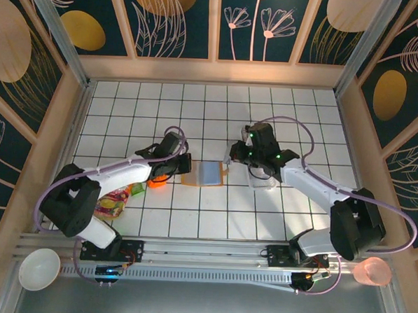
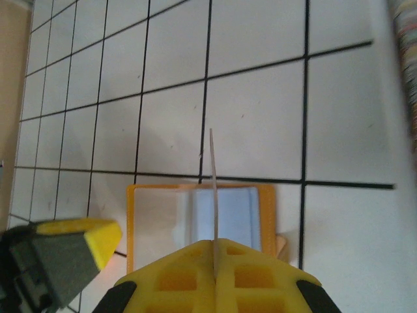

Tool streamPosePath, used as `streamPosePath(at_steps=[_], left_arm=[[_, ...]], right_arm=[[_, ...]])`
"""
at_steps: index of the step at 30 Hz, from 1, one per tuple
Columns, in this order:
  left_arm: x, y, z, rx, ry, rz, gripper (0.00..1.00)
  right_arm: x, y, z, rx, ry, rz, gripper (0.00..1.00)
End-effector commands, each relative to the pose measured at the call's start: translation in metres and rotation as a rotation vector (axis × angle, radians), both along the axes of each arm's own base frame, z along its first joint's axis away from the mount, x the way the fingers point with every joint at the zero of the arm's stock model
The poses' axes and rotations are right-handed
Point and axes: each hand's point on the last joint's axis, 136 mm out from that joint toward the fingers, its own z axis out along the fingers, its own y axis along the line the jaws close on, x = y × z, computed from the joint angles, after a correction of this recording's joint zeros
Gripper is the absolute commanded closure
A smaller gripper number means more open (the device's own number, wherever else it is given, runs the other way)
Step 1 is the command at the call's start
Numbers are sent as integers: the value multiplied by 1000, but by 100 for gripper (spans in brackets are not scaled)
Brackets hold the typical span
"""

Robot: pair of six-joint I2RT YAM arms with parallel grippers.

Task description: Put the credit cards into the card holder

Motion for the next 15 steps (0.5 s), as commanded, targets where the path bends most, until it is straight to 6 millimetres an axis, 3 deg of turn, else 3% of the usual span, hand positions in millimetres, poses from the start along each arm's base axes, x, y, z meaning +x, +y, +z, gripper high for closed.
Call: streamPosePath(at_steps=[1,8,15], left_arm=[[9,11,-3,80,-30,-18,100],[1,18,-23,102,12,-32,100],[-4,26,-38,133,32,-30,100]], right_arm=[[-6,27,2,81,24,38,100],[-15,70,-21,27,75,113,100],[-16,92,-40,35,127,146,100]])
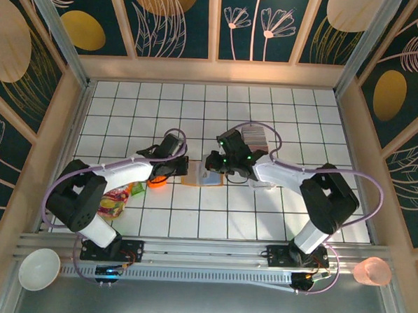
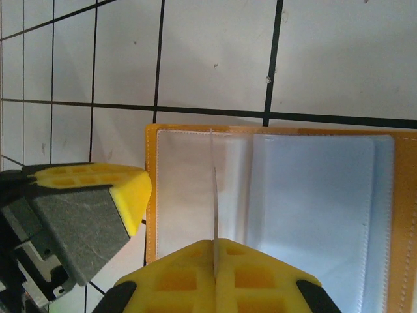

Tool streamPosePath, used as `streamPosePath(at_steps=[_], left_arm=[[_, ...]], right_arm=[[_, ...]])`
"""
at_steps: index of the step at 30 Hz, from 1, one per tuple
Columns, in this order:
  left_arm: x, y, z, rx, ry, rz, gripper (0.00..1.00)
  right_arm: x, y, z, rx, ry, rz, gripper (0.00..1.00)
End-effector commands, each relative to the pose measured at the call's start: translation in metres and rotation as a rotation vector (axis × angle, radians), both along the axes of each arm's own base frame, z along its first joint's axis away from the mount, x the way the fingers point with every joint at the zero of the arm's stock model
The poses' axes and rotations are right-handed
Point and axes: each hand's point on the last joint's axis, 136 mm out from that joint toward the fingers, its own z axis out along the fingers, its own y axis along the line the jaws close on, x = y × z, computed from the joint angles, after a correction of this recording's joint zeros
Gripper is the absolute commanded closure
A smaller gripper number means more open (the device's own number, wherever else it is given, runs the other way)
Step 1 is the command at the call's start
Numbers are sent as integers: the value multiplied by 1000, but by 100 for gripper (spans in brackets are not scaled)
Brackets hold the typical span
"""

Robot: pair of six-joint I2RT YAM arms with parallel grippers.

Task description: Put the credit cards into the card holder

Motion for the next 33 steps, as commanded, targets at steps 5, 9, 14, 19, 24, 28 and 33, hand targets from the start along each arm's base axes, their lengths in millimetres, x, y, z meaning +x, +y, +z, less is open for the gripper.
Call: streamPosePath(at_steps=[5,9,14,19,24,28,33], left_arm=[[-1,13,-20,62,18,8,100],[-2,16,-25,80,21,14,100],[-3,19,-29,94,31,15,100],[-4,19,-32,98,35,13,100],[-5,17,-35,94,51,4,100],[-7,15,-39,90,65,-5,100],[-8,17,-41,101,72,-2,100]], right_arm=[[3,17,1,32,16,8,100],[3,14,-4,9,23,2,100],[4,13,-11,-12,35,-2,100],[5,12,-17,-30,39,-4,100],[4,16,-24,-21,55,6,100],[4,20,-29,-10,68,13,100],[4,22,-30,6,71,10,100]])
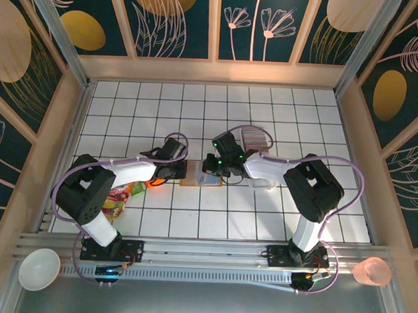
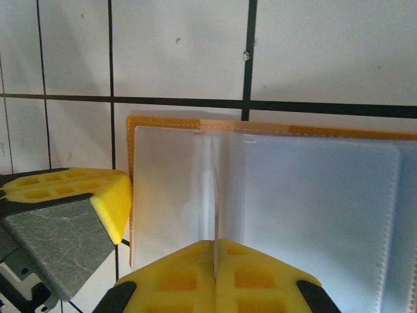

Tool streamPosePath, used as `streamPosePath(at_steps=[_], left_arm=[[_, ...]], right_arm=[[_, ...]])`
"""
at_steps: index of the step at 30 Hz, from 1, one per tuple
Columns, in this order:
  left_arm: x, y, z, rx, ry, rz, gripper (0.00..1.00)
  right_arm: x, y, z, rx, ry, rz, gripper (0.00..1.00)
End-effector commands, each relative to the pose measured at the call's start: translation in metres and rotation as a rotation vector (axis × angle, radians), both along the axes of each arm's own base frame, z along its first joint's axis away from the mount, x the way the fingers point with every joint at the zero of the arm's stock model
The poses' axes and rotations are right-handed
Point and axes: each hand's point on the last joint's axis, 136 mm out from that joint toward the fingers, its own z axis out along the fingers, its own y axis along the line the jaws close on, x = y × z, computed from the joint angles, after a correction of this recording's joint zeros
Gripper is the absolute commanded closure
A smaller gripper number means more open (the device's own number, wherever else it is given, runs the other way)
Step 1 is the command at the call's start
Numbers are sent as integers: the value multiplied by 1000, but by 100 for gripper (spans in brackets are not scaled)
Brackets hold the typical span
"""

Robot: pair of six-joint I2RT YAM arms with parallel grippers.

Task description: Put the credit cards into the card holder

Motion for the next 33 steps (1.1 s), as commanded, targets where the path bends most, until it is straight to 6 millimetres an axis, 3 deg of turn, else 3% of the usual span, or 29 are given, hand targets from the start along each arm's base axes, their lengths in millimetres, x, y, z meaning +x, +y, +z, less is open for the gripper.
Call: streamPosePath(at_steps=[1,15,33], left_arm=[[-7,6,-14,34,44,-8,100],[-8,10,-15,47,42,1,100],[-15,17,-19,62,53,9,100]], right_arm=[[3,10,6,36,-9,0,100],[-1,11,6,131,27,-19,100],[-14,-11,-27,115,174,-144,100]])
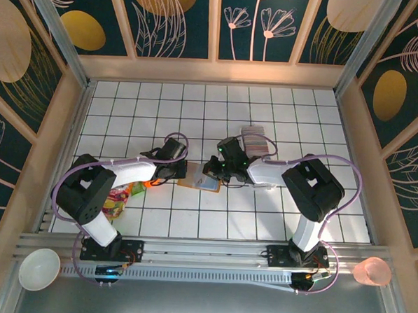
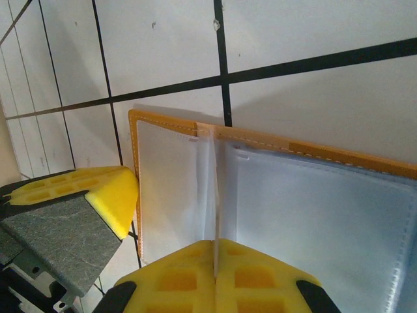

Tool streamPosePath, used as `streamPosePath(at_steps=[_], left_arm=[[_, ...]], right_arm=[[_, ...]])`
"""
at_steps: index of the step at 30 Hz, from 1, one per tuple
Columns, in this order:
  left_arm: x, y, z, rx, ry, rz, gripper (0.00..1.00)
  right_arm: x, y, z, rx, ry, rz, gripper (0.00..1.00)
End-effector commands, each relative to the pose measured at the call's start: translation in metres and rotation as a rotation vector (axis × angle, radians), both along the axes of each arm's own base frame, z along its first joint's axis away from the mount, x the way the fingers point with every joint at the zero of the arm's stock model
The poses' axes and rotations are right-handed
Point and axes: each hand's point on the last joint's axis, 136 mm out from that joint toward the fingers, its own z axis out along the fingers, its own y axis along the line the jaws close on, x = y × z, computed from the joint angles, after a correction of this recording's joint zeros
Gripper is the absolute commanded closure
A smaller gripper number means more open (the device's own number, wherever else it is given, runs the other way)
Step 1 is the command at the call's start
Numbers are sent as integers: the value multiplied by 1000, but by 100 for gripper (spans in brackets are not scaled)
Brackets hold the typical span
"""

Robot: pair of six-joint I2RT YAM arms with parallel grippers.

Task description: Put the credit cards into the card holder

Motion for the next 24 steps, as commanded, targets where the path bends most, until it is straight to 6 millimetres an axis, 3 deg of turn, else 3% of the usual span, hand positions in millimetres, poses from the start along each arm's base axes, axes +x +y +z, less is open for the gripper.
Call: streamPosePath(at_steps=[1,24], left_arm=[[-17,16,-19,58,64,7,100],[-23,21,-30,87,90,2,100]], right_arm=[[-6,-8,-14,-8,59,-34,100],[-3,6,18,201,-9,-20,100]])
